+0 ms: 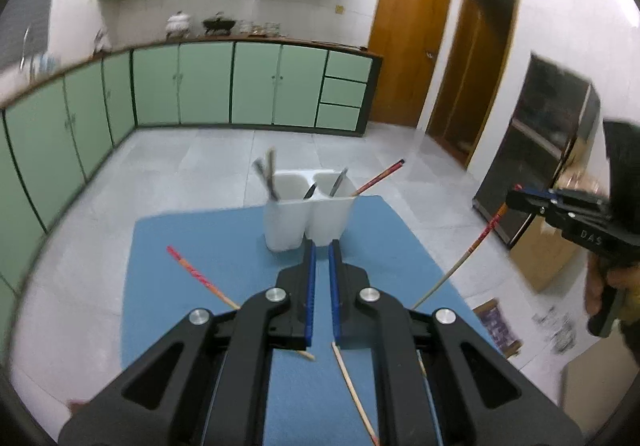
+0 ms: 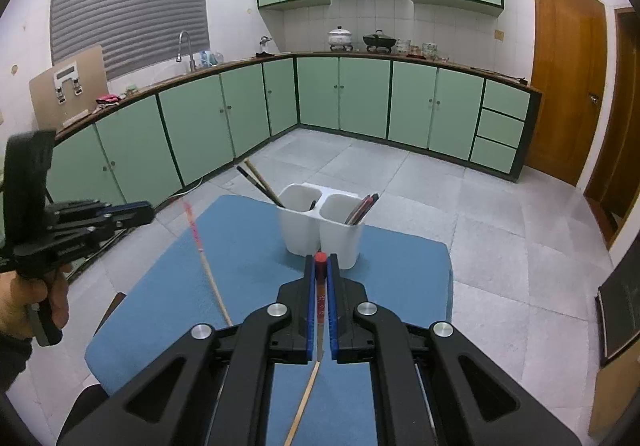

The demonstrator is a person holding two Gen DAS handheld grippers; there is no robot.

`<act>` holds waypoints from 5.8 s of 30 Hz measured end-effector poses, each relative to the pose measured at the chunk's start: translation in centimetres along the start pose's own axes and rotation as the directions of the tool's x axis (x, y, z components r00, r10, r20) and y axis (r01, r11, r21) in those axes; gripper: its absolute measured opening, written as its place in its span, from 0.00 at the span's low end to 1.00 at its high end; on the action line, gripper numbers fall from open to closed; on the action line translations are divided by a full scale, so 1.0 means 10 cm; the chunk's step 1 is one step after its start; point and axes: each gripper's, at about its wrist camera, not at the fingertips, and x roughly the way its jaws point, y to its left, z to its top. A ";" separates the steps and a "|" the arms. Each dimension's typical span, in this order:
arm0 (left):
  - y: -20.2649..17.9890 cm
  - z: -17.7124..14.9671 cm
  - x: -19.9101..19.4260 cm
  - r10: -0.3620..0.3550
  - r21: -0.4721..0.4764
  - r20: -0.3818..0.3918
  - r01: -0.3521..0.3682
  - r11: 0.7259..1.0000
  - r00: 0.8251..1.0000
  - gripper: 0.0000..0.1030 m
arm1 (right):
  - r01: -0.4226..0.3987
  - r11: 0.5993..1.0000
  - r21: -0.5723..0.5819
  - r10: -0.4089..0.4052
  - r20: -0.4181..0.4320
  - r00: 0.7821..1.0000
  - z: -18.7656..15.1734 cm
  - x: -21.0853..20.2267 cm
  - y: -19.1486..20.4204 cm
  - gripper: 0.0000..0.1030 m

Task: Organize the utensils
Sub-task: 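Carry the red-patterned chopstick with the left tool while the right tool carries its chopstick toward the holder, then drop the chopstick into the holder with the left tool while the right tool drops its chopstick in, then move both open tools back over the last two chopsticks, then grasp the red-patterned chopstick with the left tool while the right tool grasps the wooden chopstick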

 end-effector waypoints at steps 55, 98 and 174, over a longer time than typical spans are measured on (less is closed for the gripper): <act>0.93 0.11 0.75 0.225 -0.280 -0.116 -0.249 0.927 0.968 0.05 | -0.097 0.995 -0.003 0.097 0.035 0.995 -0.13 0.07 -0.44 0.05; -0.26 1.99 0.48 0.146 0.007 0.139 -0.148 0.989 0.980 0.05 | -0.025 0.999 -0.034 0.027 0.067 0.997 1.80 0.55 -0.05 0.05; -0.94 -2.80 0.12 0.275 0.019 -0.128 -0.274 0.961 0.953 0.07 | 0.103 0.980 0.169 -0.093 -0.066 0.993 -2.94 0.10 0.73 0.26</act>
